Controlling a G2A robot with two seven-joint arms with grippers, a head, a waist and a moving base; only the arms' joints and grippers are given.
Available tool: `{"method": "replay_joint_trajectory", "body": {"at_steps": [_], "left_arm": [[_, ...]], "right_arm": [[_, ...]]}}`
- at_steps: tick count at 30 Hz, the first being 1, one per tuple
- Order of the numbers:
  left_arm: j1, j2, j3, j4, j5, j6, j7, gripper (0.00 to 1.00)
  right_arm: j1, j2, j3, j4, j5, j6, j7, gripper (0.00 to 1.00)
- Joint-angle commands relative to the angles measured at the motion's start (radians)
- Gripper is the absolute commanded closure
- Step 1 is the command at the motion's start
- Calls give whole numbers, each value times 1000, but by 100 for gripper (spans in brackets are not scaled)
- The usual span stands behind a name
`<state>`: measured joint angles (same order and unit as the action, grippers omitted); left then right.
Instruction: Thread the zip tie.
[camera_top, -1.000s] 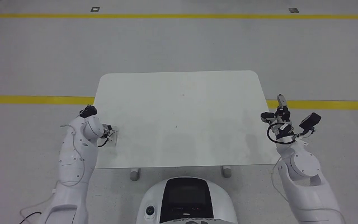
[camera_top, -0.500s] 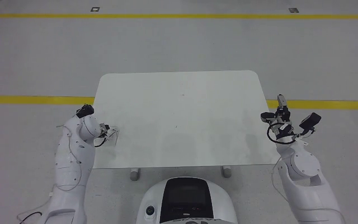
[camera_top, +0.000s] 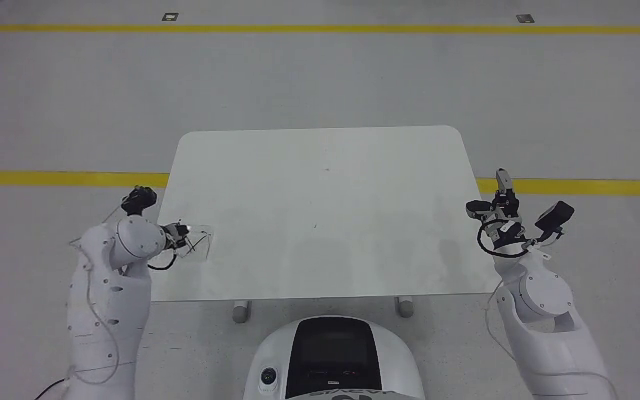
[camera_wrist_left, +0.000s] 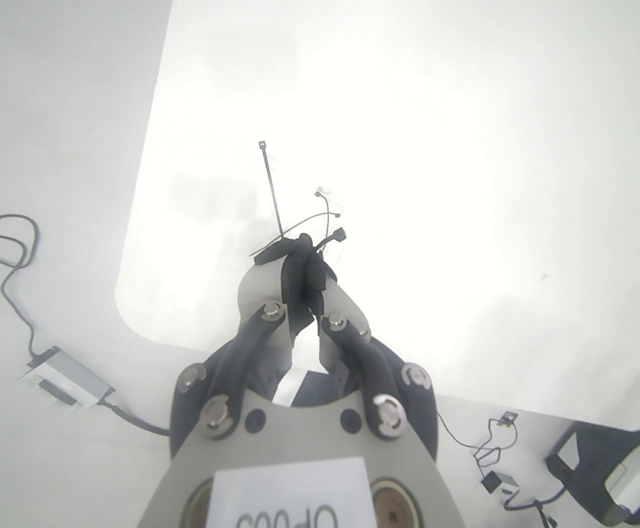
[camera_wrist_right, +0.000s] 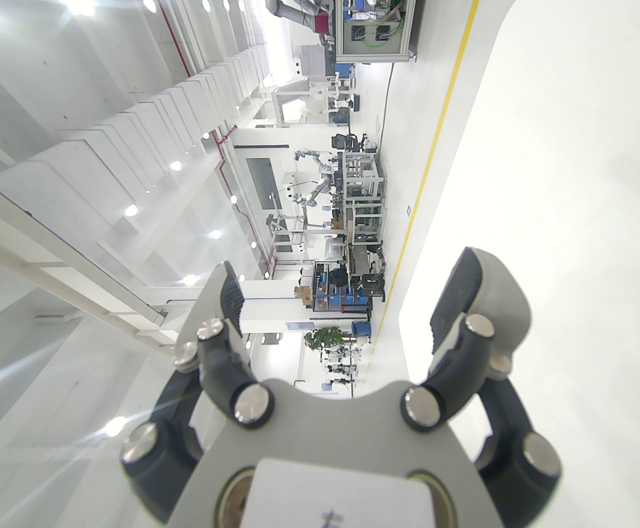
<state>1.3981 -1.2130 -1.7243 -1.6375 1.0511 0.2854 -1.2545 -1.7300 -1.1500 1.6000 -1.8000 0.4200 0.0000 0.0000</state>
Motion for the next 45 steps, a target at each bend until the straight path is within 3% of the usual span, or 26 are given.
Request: {"method": "replay_joint_trajectory", "body": {"at_steps": [1,3,6,15,17,20,22,23,25,31,35,37,45], "left_arm": [[21,3,-22,-39,-30,-16,-12,100],[35,6,-40,-68,-66,-32,-21,100],[57,12,-55,-103,-106,-89,-51,100],[62,12,-47,-94,-119,-116,-41,100],[64,13,-42,-71,-207,-202,-43,100],[45,22,-91,-29,-400,-330,-118,100],[44,32,-99,-5,-500,-472,-136,100],[55,39,-92,24,-578,-543,-136,100],[57,65,-83,83,-713,-625,-136,100],[42,163,1,137,-898,-625,-136,100],[9,227,57,201,-1001,-625,-136,100],[-7,252,86,213,-1026,-625,-136,100],[-8,256,92,212,-1030,-625,-136,100]], "right_arm": [[0,0,0,0,0,0,0,0],[0,0,0,0,0,0,0,0],[0,0,0,0,0,0,0,0],[0,0,0,0,0,0,0,0],[0,0,0,0,0,0,0,0],[0,0,0,0,0,0,0,0],[0,0,0,0,0,0,0,0],[0,0,0,0,0,0,0,0],[0,0,0,0,0,0,0,0],[0,0,0,0,0,0,0,0],[0,0,0,0,0,0,0,0],[0,0,0,0,0,0,0,0],[0,0,0,0,0,0,0,0]]}}
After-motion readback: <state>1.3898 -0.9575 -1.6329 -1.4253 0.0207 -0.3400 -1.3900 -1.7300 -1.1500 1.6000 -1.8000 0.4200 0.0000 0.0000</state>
